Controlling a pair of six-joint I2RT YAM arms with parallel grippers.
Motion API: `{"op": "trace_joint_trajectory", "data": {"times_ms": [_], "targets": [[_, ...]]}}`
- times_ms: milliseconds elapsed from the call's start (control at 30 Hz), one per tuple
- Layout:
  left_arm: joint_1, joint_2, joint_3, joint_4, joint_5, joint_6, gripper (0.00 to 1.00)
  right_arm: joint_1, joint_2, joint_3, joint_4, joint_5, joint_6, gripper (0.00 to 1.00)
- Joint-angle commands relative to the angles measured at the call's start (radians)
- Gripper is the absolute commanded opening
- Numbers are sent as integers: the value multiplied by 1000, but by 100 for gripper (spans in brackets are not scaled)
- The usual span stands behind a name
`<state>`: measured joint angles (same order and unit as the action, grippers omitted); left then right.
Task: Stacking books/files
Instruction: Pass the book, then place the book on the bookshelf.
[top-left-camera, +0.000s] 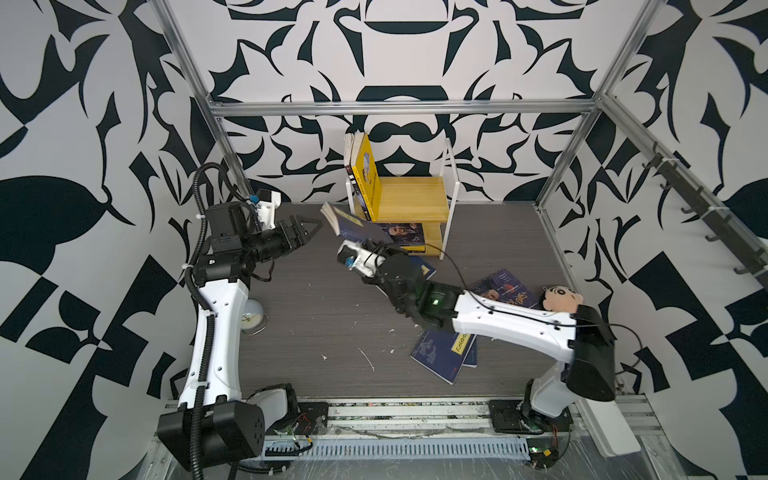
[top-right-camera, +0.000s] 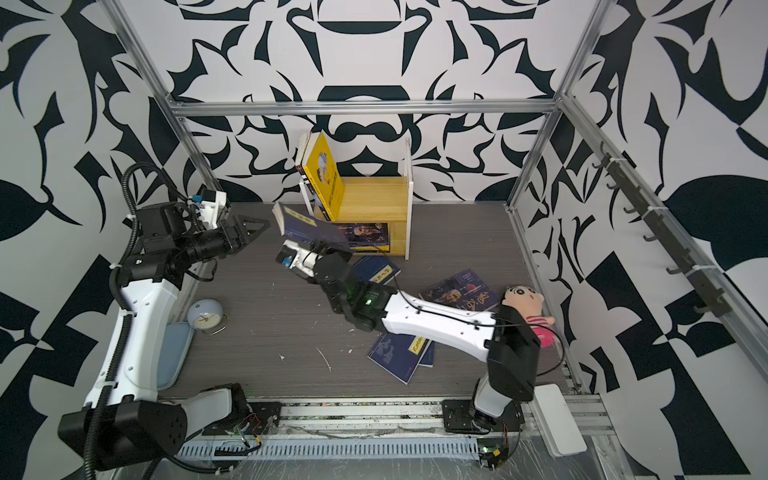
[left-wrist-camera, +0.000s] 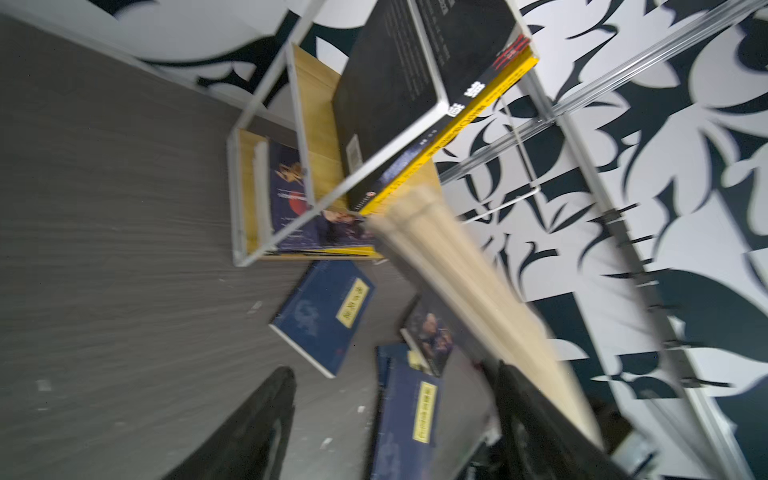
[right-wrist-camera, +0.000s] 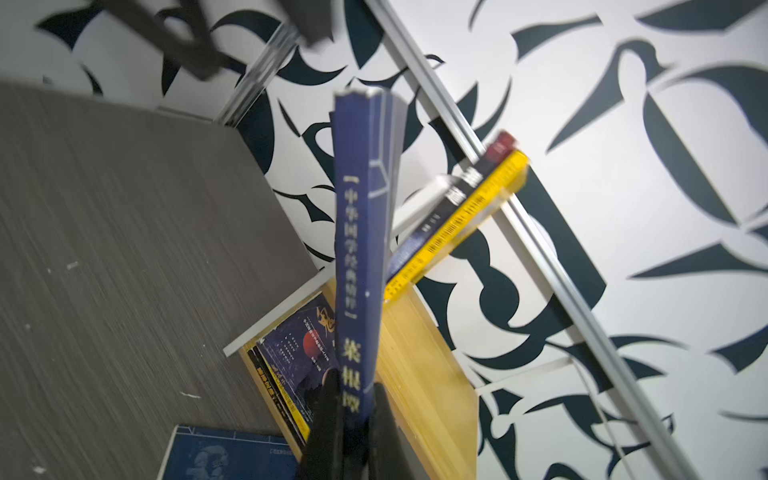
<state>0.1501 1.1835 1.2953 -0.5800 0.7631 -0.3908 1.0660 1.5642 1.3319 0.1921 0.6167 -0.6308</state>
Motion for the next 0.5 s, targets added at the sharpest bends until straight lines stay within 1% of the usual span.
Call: {"op": "trace_joint_trajectory", "data": {"times_ms": [0,33,67,133,233,333,467], "targets": [[13,-21,-12,-56,-169,132,94,-105,-159,9,4,-120,333,0],[14,-23,-24,-56,-223,153,97,-144,-178,8,12,-139,399,0],[19,-25,-43,-52,-242,184,100,-182,-190,9,19,-153,459,0],[26,-20,-77,-37,-278,219,100,-231,-189,13,59,-163,527,0],[26,-28,-144,11,-285,258,100,-279,-150,23,146,-157,578,0],[26,-40,-188,34,-293,281,100,-311,-73,56,222,-143,637,0],[29,-47,-215,62,-291,293,100,-319,45,102,329,-138,672,0]]}}
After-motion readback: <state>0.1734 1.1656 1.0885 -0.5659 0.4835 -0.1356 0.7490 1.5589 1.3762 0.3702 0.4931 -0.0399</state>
